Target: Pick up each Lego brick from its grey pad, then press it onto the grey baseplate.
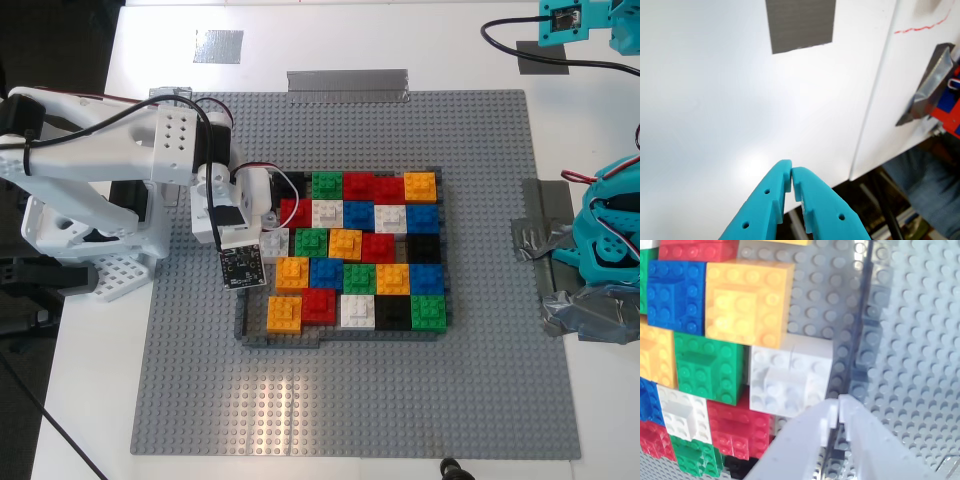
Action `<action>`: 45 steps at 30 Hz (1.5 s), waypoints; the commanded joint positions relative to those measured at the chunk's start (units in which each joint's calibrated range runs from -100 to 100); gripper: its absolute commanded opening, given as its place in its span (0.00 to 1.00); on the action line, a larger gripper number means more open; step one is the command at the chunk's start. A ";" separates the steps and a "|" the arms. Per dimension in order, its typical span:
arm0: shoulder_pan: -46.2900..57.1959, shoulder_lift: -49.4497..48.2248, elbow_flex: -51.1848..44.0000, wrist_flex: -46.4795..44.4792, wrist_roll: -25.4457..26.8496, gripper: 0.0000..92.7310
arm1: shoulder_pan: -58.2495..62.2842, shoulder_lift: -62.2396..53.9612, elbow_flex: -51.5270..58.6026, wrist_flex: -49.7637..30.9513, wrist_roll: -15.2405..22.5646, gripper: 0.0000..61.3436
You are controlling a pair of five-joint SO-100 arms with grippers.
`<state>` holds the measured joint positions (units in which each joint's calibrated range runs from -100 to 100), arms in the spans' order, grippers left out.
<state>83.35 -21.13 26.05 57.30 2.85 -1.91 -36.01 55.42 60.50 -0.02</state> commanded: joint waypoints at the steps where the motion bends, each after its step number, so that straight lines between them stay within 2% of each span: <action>1: 0.25 -1.27 -0.45 -0.51 0.30 0.00 | -0.38 -0.47 0.07 -1.91 0.54 0.00; 10: -0.18 -1.44 -0.45 -0.51 0.30 0.00 | 0.13 1.33 0.16 -5.58 0.24 0.00; 17: -0.04 -1.27 -0.36 -0.51 0.30 0.00 | 1.22 0.90 -2.10 -10.70 -1.56 0.00; 28: -0.25 -1.27 -0.36 -0.51 0.30 0.00 | 1.80 0.82 -5.62 -17.21 -0.98 0.00; 33: -0.25 -1.27 -0.27 -0.51 0.30 0.00 | 1.37 -0.04 -5.98 -14.77 -0.44 0.00; 45: 0.11 -1.27 -0.27 -0.43 0.30 0.00 | 1.37 -6.99 -11.04 -2.08 0.49 0.00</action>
<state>83.35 -21.13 26.05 57.30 2.85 -0.64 -38.95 50.68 54.14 -0.32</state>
